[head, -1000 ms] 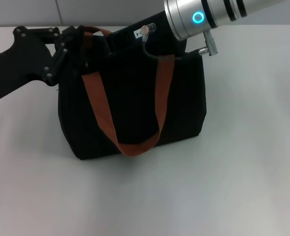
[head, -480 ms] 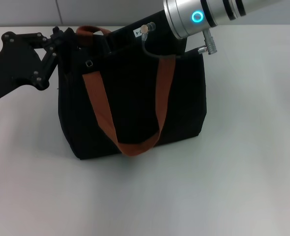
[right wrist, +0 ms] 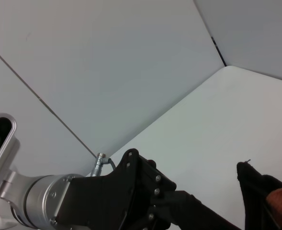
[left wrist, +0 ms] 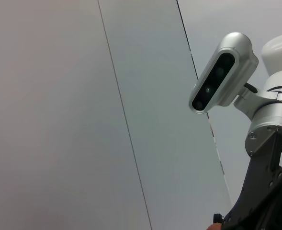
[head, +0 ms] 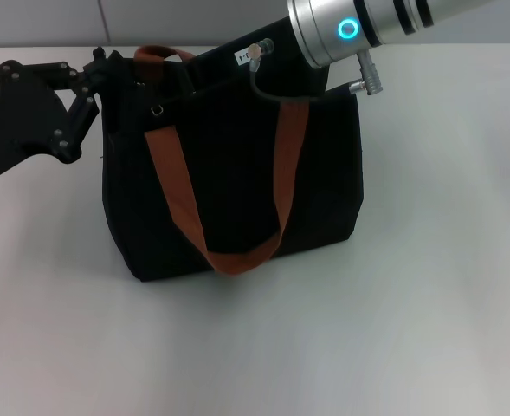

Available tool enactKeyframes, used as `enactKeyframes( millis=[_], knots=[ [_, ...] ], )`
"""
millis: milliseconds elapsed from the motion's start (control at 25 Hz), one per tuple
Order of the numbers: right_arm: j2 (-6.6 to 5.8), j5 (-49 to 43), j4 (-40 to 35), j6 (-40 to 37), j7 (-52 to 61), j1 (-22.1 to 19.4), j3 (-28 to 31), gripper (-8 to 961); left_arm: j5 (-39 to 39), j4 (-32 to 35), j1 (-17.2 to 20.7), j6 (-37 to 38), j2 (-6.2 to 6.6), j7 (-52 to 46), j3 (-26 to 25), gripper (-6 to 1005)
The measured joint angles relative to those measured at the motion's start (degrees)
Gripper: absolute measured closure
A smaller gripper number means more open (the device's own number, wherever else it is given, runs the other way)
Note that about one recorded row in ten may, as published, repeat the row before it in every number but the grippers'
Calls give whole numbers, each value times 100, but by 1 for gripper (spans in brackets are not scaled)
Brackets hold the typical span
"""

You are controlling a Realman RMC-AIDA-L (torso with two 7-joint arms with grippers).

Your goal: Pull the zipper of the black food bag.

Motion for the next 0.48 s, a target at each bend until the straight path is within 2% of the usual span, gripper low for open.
enactKeyframes(
  millis=[480],
  knots=[
    [0, 1, -30, -21, -2, -13, 0, 831, -4, 0, 116, -20, 13, 10, -6, 901]
  ],
)
